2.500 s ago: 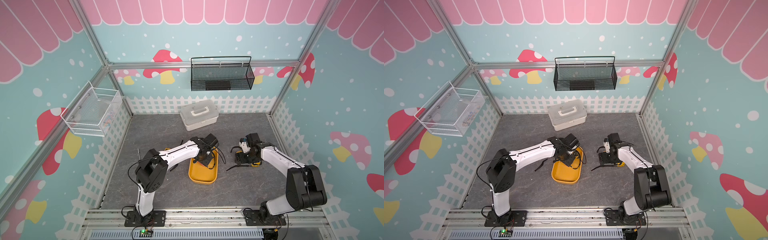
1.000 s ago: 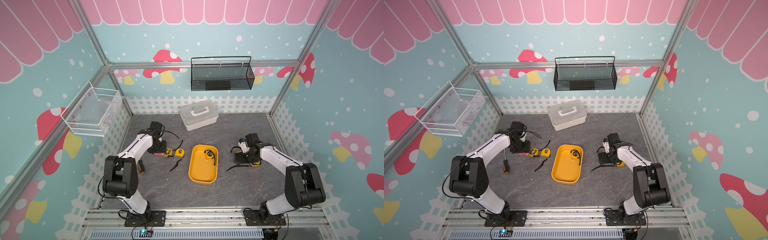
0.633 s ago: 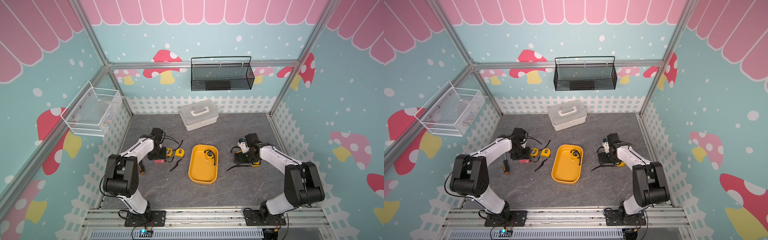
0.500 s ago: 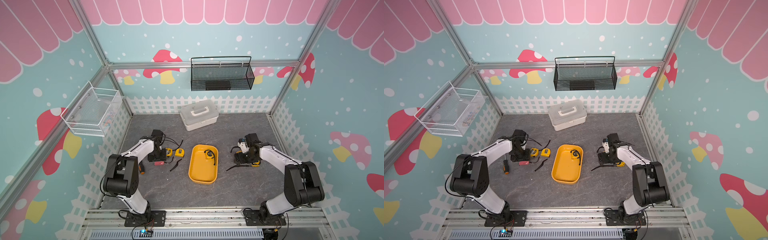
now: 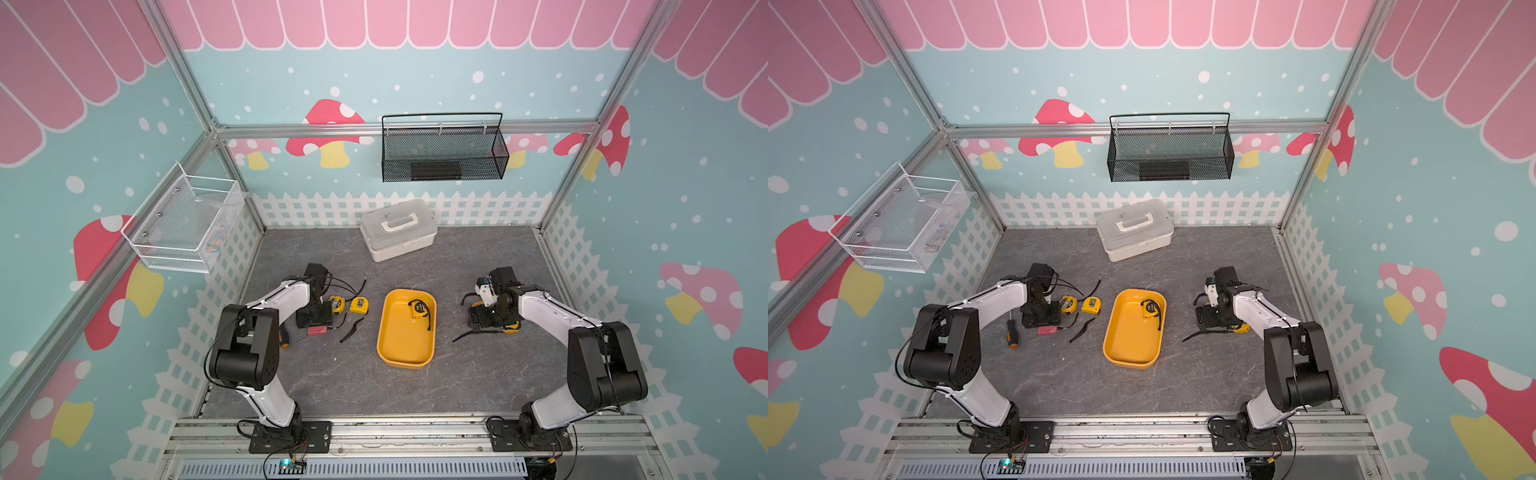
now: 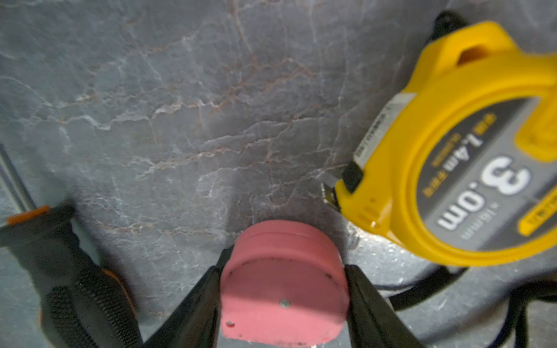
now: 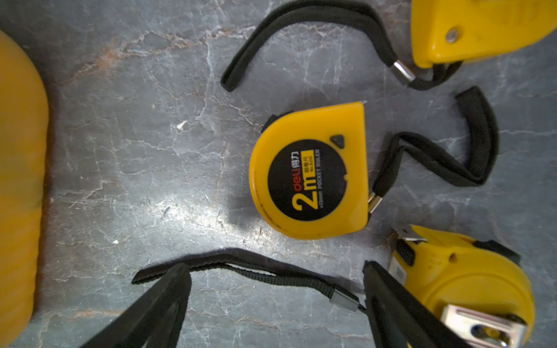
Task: Take the tape measure out of the storage box
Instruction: Place the tape measure at the center of the board.
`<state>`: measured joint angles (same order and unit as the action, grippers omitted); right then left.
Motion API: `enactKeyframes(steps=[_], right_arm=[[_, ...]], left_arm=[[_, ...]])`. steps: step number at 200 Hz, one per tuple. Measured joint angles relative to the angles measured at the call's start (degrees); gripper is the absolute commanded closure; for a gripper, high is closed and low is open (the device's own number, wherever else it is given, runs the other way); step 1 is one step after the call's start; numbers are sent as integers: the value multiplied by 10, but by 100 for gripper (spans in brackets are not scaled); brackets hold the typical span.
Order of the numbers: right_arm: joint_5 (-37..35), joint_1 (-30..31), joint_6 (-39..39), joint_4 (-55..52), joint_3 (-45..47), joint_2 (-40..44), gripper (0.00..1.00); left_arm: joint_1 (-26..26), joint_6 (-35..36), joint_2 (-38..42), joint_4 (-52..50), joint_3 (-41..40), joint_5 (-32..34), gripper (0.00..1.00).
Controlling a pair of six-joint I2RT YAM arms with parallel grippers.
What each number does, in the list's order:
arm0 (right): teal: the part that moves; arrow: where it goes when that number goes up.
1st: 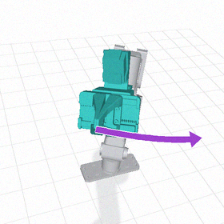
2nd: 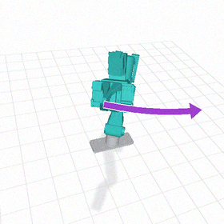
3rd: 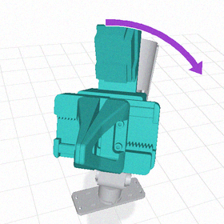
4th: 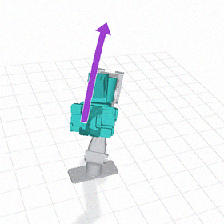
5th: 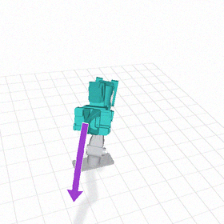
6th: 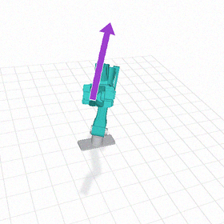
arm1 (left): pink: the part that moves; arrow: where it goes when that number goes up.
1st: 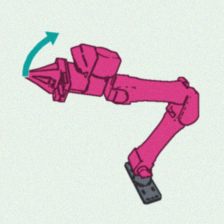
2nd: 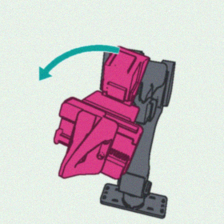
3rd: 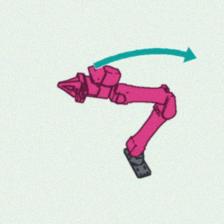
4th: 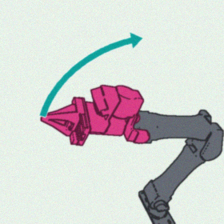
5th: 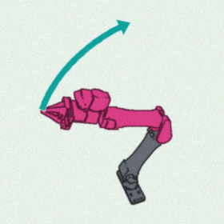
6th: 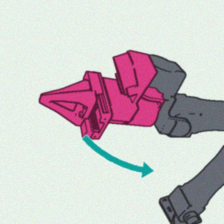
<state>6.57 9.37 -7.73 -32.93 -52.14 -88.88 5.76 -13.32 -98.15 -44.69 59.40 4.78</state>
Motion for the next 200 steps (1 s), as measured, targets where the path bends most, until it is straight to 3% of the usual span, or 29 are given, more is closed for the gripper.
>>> enactKeyframes(steps=[37, 79, 106, 148, 200], right_arm=[[0, 0, 0, 0, 0, 0, 10], [2, 0, 0, -4, -2, 1, 10], [7, 6, -1, -13, -19, 5, 11], [-6, 80, 0, -38, -102, 1, 11], [-29, 184, -1, -71, -205, -50, 11]], left_arm=[[0, -3, -2, 9, -8, 3, 24], [0, -8, 6, 9, -9, 4, 19], [0, -11, 55, 9, -9, 6, 19], [0, -15, 148, 22, -2, 5, 18], [5, -19, 156, 32, -25, -5, 18]])
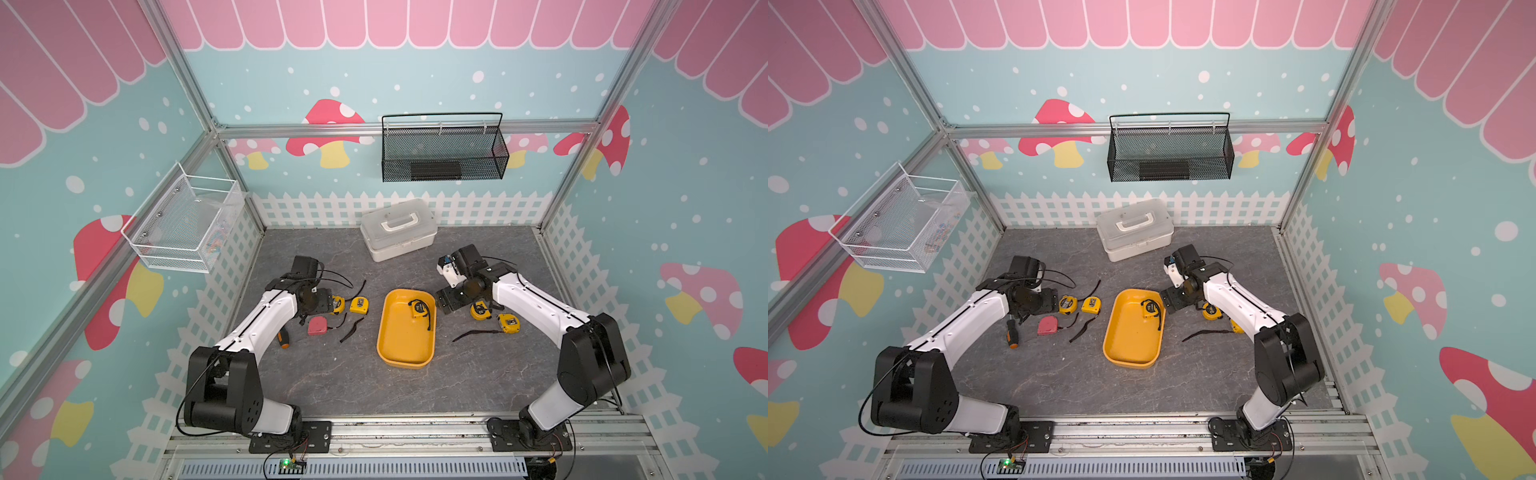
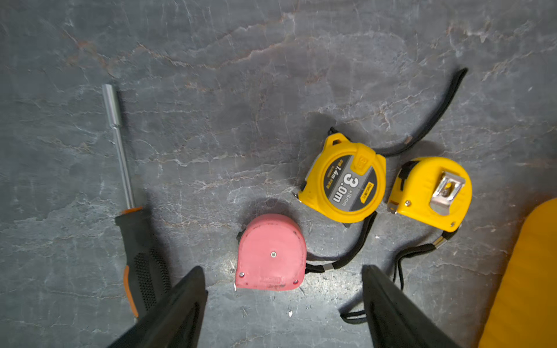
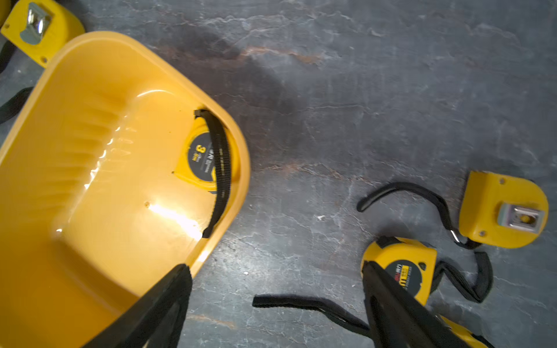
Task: Take the tape measure out of the storage box
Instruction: Place the tape measure at the center of the board, then pick up the tape measure from the storage box.
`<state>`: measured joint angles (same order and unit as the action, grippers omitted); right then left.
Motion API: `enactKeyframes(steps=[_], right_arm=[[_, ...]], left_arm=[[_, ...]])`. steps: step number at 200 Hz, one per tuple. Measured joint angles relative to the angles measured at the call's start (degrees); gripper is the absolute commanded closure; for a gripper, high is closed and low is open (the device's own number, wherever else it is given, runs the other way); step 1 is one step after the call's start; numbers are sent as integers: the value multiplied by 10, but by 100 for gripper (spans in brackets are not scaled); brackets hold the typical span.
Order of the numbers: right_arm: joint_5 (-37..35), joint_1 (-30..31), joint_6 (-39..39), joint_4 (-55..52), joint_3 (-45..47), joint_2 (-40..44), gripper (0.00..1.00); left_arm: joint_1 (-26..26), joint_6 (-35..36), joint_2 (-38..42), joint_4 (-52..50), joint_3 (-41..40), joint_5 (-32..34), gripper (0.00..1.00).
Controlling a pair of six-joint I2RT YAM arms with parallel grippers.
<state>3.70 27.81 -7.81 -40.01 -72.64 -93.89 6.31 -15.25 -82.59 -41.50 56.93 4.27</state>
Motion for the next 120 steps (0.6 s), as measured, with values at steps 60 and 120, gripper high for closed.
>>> enactKeyframes(steps=[60, 120], right_arm=[[-16, 97, -5, -26, -89, -89, 11], [-40, 132, -9, -52, -137, -172, 11]], left_arm=[[24, -22, 29, 6, -17, -19, 18], [43, -30, 42, 13, -33, -24, 18]])
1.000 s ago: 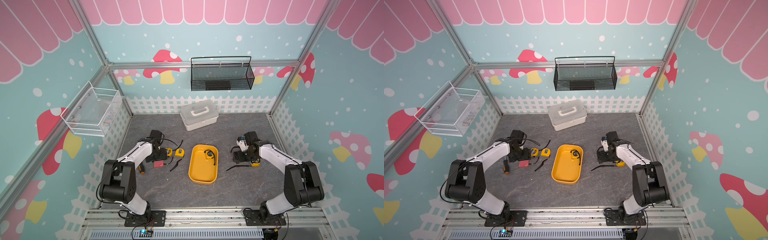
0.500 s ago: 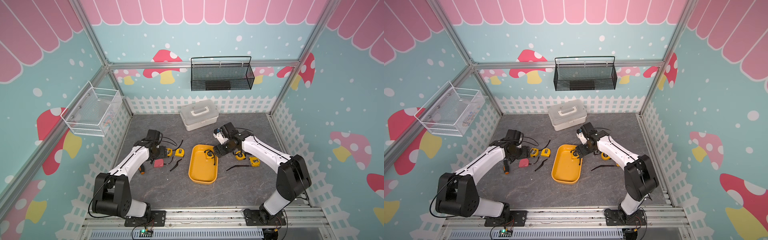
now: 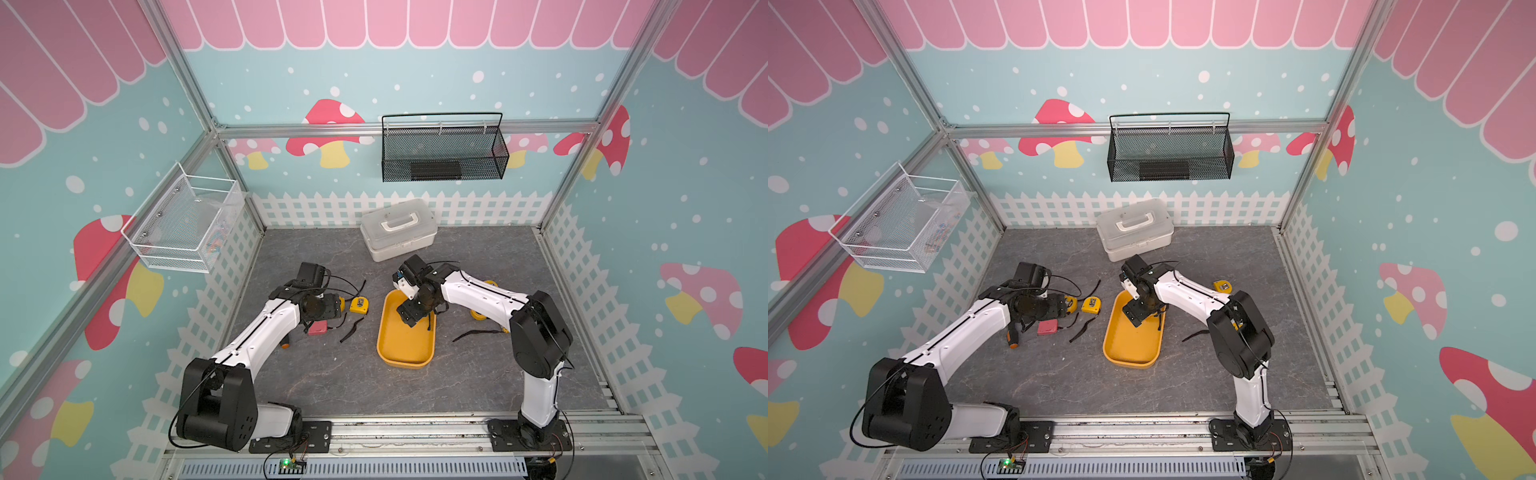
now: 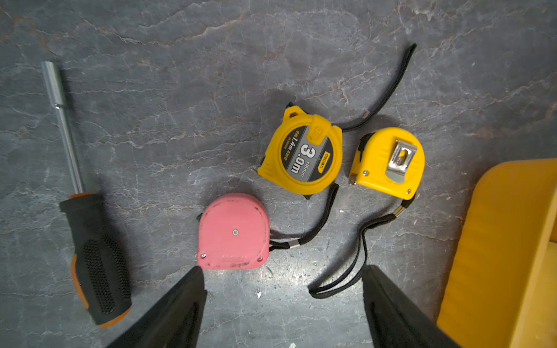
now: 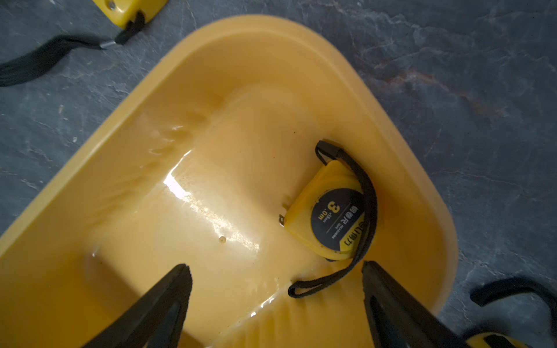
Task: Take the tape measure out of the storage box
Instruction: Pick up the tape measure from the storage box.
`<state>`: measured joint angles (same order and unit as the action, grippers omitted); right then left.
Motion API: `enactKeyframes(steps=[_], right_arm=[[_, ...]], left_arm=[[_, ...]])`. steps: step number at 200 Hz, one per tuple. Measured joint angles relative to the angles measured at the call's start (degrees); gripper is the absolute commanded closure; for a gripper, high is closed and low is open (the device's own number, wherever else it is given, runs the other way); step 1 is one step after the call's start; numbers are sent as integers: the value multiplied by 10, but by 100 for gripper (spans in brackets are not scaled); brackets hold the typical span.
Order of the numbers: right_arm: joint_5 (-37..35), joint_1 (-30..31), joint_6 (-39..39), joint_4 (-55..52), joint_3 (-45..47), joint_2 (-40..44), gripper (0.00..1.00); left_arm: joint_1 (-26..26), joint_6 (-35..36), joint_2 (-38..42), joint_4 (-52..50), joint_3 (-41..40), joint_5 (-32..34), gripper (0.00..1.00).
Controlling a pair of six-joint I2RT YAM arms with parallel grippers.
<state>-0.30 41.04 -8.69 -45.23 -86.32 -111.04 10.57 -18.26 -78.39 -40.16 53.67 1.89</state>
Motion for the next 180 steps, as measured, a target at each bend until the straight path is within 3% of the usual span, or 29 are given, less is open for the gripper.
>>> enactKeyframes(steps=[180], right_arm=[[-37, 12, 18, -45, -64, -79, 11]], left_arm=[[31, -11, -7, 7, -4, -5, 18]])
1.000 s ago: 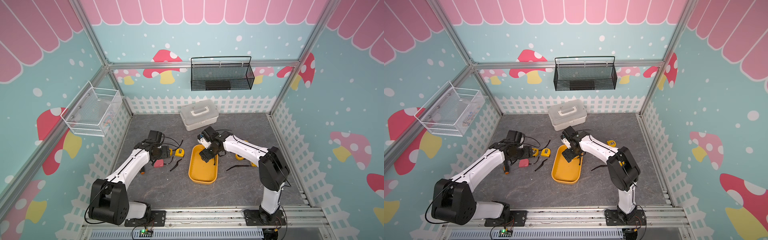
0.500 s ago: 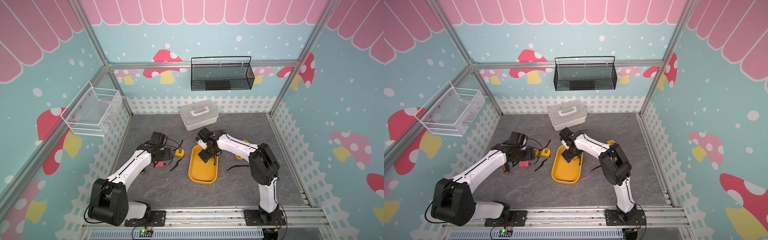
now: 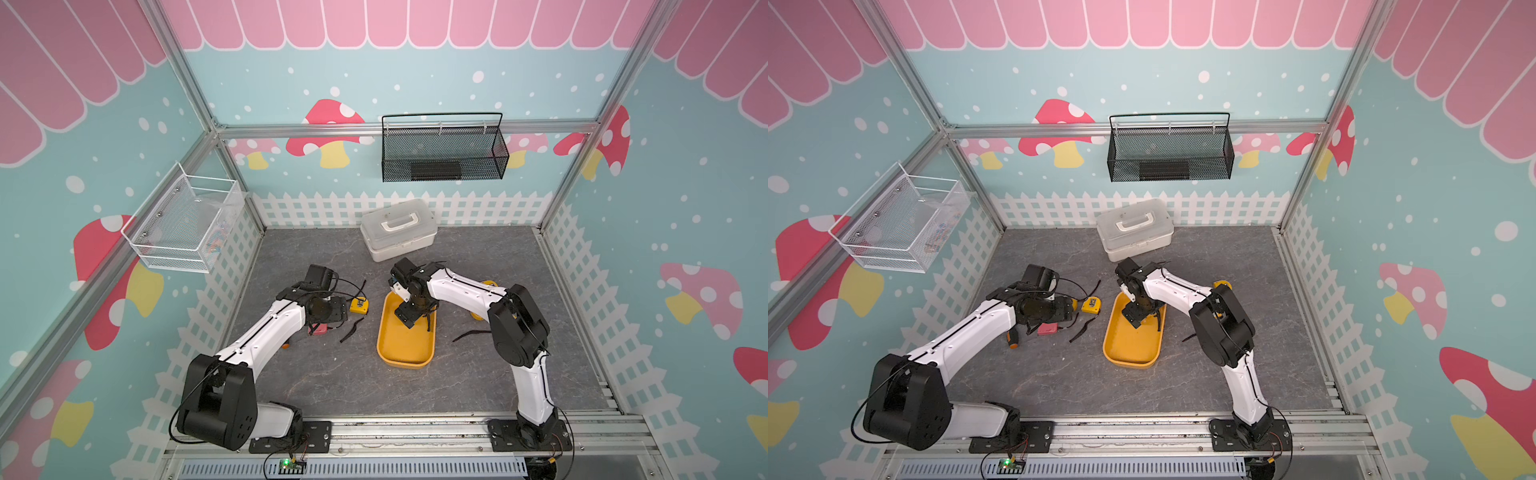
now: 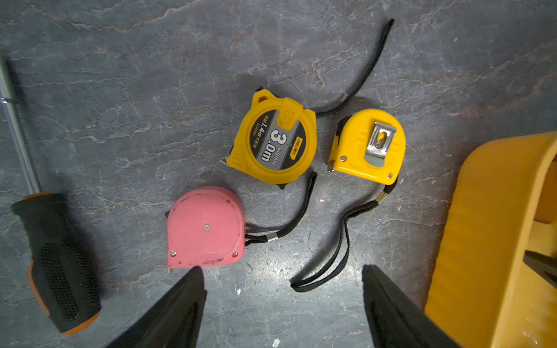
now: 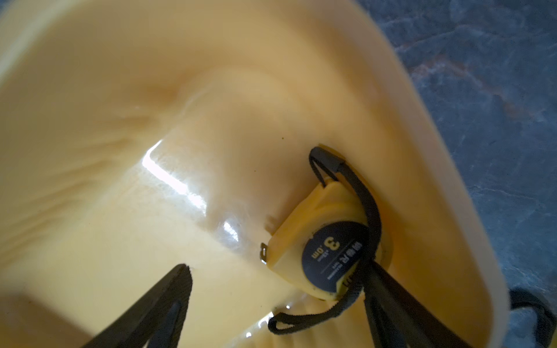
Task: Take the tape measure out of the storage box
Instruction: Pick up the tape measure from the storage box.
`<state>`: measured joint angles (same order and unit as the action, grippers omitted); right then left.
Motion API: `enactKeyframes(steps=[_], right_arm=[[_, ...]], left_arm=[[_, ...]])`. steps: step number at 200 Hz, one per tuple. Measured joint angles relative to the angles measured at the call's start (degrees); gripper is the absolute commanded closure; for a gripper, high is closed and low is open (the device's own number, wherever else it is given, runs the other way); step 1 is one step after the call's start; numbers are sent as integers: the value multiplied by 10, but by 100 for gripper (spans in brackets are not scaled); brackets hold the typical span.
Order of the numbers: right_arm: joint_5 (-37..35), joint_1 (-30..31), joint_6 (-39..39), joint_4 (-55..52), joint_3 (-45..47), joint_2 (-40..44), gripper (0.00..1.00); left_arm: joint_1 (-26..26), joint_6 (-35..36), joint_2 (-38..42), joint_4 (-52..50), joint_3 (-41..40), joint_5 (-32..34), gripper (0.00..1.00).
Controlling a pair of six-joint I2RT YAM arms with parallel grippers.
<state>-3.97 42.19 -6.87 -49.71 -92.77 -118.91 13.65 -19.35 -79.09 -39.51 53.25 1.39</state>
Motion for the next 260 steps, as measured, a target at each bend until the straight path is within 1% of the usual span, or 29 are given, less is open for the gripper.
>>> enactKeyframes(steps=[43, 100, 188, 260], right_arm=[[5, 16, 2, 0, -10, -8, 11], [14, 22, 4, -1, -14, -9, 10], [-47, 19, 8, -32, -62, -17, 9], [-58, 0, 8, -44, -63, -40, 9]], left_arm=[[0, 0, -2, 0, 0, -2, 17], [2, 0, -4, 2, 0, -3, 17], [3, 0, -8, 2, 0, -10, 17], [4, 0, -8, 2, -1, -10, 16]])
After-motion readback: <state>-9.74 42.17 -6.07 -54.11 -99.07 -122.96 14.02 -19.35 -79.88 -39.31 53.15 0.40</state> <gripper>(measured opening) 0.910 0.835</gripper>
